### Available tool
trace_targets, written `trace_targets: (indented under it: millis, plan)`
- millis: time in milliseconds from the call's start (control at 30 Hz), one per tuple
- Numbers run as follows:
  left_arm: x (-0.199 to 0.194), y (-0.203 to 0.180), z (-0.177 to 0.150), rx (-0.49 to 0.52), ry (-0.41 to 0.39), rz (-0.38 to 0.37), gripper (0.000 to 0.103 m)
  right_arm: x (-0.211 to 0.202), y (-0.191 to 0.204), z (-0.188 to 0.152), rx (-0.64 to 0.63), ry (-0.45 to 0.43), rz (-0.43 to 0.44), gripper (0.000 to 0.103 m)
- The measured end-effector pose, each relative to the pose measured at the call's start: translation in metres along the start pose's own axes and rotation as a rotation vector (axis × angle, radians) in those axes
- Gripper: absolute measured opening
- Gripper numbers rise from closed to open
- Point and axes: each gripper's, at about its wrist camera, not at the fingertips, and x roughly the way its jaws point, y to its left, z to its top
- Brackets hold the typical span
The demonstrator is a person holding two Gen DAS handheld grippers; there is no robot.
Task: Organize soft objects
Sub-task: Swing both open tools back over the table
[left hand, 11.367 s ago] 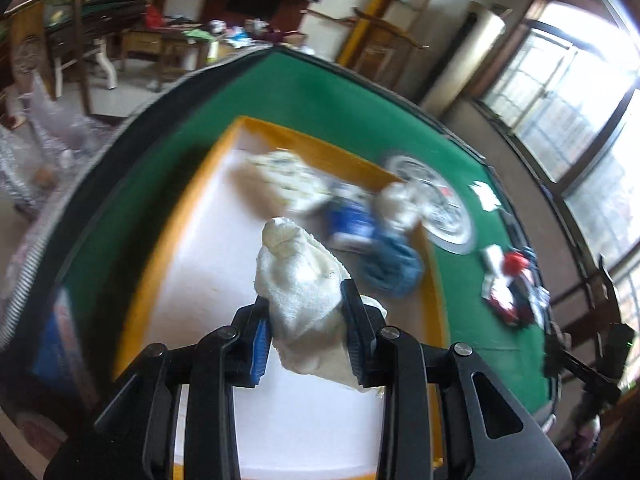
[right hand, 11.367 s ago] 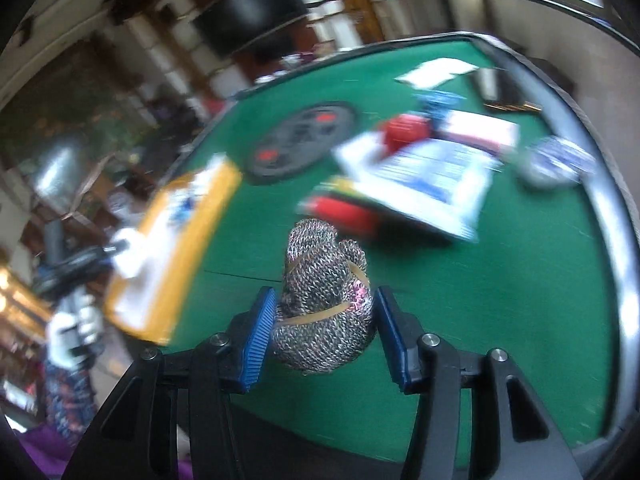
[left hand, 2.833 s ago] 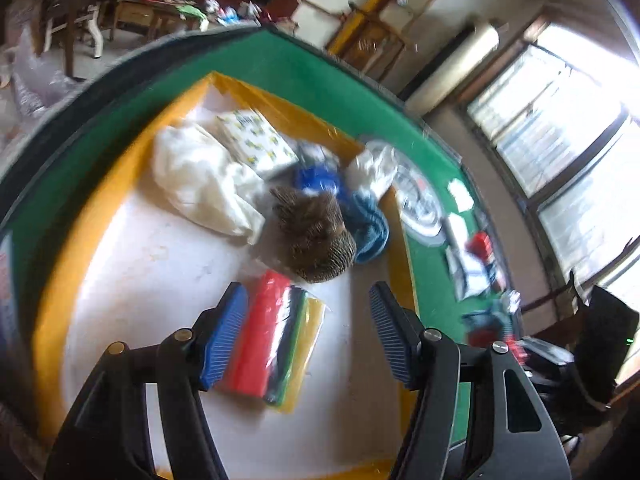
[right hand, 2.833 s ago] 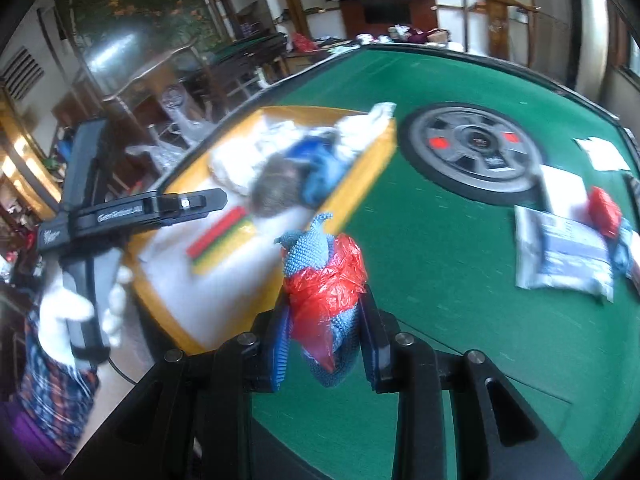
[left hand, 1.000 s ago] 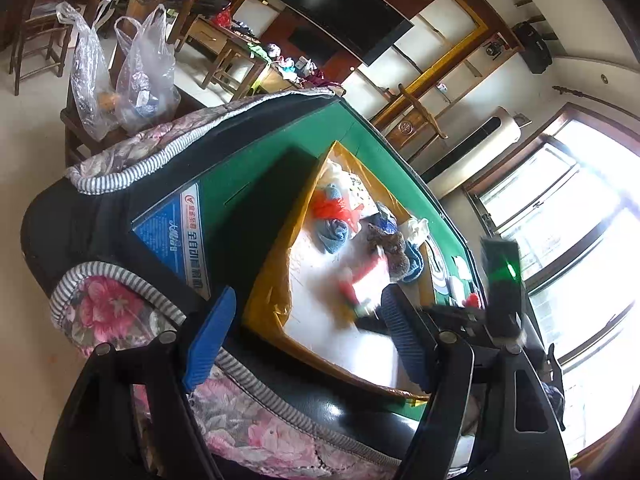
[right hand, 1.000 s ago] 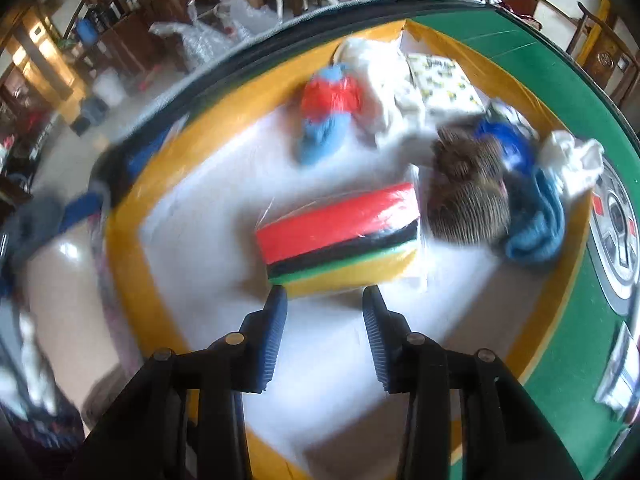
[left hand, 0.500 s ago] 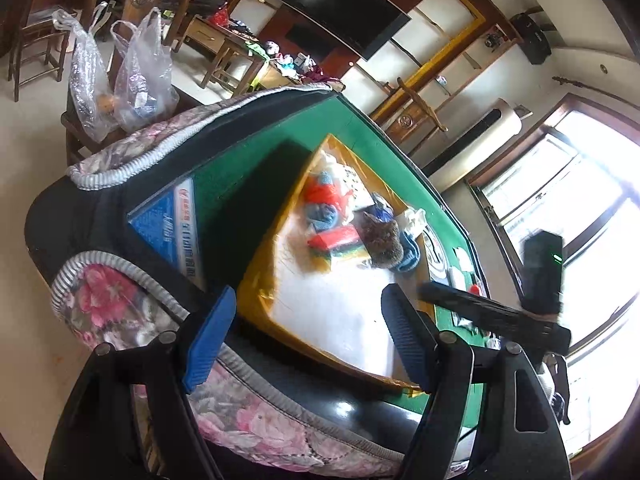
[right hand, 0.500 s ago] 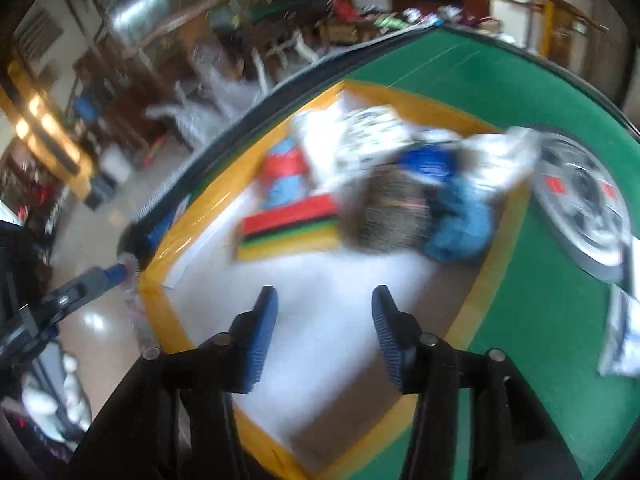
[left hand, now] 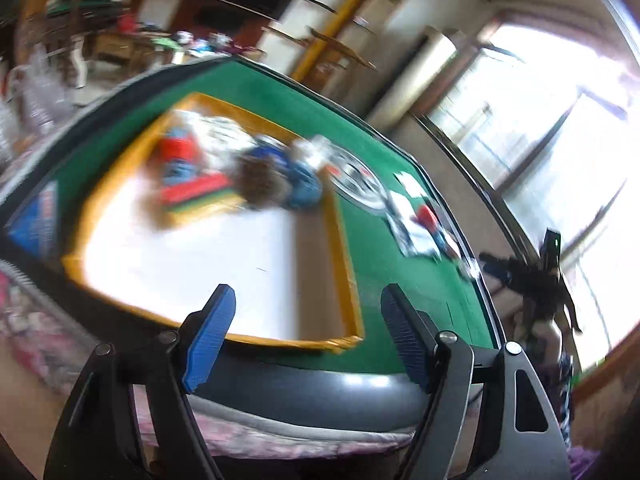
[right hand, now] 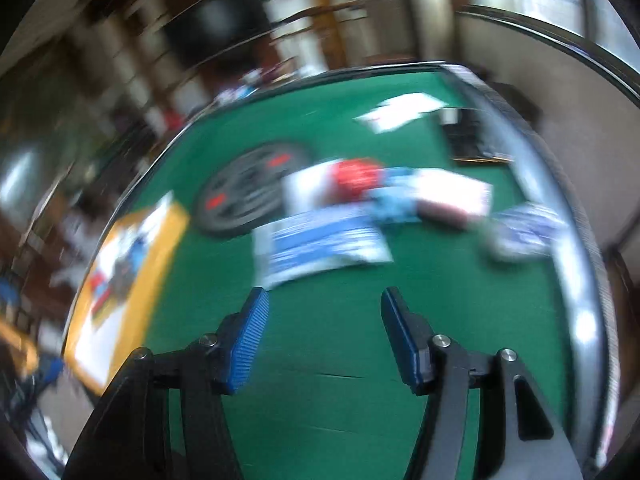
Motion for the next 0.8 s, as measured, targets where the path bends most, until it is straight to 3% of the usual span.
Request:
trace_targets:
  millis: [167,333,467,633,800]
  plan:
    - [0.030,-0.044,-0.006,0.096,0.089,-0.051,0.075,-0.023,-0.068,0.006,0.148,-0.054,-0.061,0.058]
    - [0.064,-0.086,-0.012,0.143,0.192,-0.107,0.075,-0.005,-0.085,0.020,0.209,-0.059,-0.017,0.058]
    - [0.088,-0.108,-0.016,0.156,0.261,-0.113,0.075,0.022,-0.077,0.034,0.192,-0.062,-0.006,0.058]
    - [0.114,-0.132,-0.010,0.194,0.289,-0.089,0.075,0.060,-0.054,0.048,0.148,-0.028,0.077,0.058]
    - [0.158,-0.153,0.003,0.250,0.320,-0.035,0.075,0.091,-0.032,0.062,0.090,-0.015,0.016,0.057]
